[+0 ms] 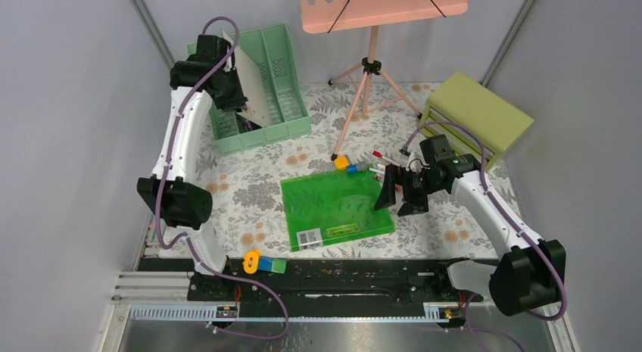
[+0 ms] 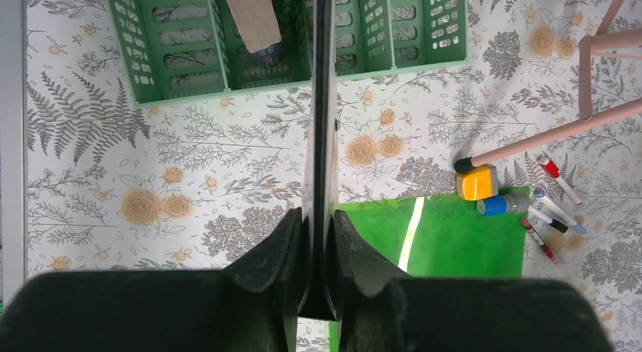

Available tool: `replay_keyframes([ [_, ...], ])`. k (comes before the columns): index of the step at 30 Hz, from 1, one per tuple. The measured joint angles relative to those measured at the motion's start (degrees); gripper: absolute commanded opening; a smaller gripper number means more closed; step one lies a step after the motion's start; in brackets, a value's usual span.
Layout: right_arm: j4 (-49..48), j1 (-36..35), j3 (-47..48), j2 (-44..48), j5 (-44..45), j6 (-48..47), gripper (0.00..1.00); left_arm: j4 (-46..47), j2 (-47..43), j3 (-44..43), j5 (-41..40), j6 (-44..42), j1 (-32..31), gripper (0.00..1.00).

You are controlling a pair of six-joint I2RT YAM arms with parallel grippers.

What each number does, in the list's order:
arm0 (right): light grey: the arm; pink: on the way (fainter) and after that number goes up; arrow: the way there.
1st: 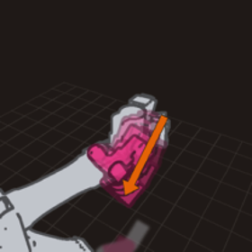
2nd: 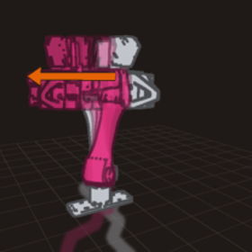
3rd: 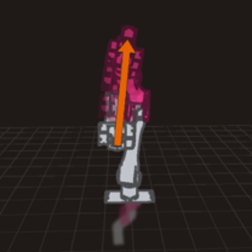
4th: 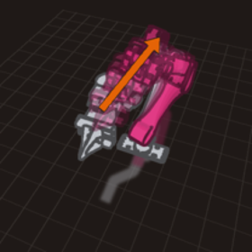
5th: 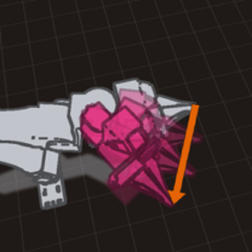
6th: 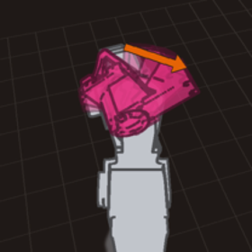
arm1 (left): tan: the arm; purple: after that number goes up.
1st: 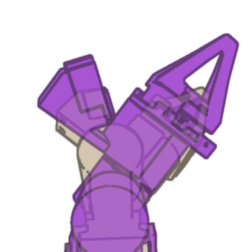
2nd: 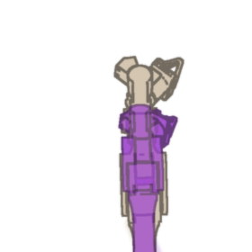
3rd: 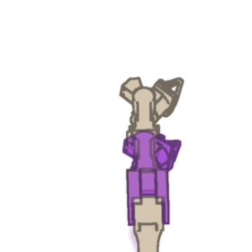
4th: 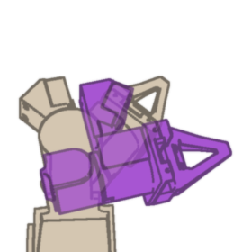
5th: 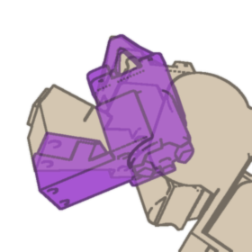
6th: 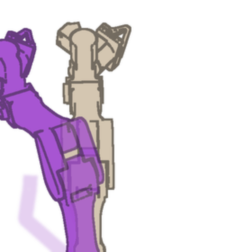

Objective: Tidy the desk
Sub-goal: Place the folder in the storage box.

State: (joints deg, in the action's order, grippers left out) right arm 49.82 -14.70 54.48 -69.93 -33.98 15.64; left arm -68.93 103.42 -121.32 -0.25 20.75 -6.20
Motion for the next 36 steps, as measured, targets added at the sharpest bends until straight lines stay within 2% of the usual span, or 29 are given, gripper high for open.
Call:
replay_keyframes([
  [7, 0.0, 0.0, 0.0, 0.0, 0.0, 0.0, 1.0, -4.2, 3.7, -6.2, -2.5, 0.0, -1.8, 0.0],
  [20, 0.0, 0.0, 0.0, 0.0, 0.0, 0.0, 0.99, -8.0, 4.5, -10.3, -4.7, 0.3, -3.8, 0.0],
  [28, 0.0, 0.0, 0.0, 0.0, 0.0, 0.0, 0.99, -8.3, 4.4, -9.9, -6.9, 0.7, -6.6, 0.0],
  [36, 0.0, 0.0, 0.0, 0.0, 0.0, 0.2, 1.0, -7.0, 1.0, -3.0, -7.8, 2.1, -8.6, 0.0],
])
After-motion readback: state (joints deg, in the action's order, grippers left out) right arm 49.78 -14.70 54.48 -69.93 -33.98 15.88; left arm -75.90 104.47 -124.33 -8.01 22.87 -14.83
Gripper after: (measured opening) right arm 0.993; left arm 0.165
